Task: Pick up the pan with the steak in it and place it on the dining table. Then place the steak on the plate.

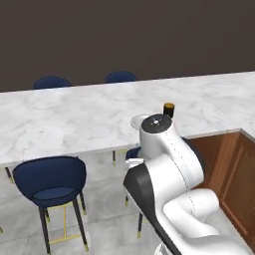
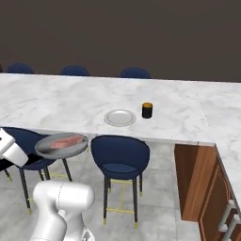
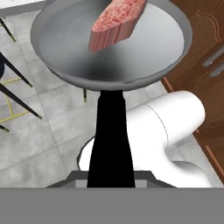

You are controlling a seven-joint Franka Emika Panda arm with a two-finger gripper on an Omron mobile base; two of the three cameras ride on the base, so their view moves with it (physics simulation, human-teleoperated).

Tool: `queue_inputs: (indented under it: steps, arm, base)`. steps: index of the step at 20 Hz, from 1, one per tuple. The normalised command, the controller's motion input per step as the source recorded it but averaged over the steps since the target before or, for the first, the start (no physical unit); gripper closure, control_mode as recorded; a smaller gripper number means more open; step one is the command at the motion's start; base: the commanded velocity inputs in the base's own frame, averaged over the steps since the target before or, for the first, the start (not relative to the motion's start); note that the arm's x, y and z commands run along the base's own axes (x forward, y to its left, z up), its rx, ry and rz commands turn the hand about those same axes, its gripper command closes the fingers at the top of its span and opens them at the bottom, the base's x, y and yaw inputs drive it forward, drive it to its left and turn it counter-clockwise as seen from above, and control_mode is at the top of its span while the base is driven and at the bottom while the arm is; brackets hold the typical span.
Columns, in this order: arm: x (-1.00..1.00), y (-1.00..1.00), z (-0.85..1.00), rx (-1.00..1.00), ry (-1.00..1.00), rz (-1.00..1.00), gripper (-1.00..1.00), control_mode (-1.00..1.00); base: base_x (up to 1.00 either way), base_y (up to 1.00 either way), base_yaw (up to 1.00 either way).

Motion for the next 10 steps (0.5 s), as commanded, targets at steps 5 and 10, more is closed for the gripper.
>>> queue_inputs:
  steps: [5,10]
  arm:
    - [0.00,0.00,0.00,0.00,0.00,0.00,1.00,1.00]
    - [0.00,0.00,0.00,0.00,0.00,0.00,1.00,1.00]
  base:
    - [0.31,-0.39,0.06]
    - [0.01,-0.55,0.03]
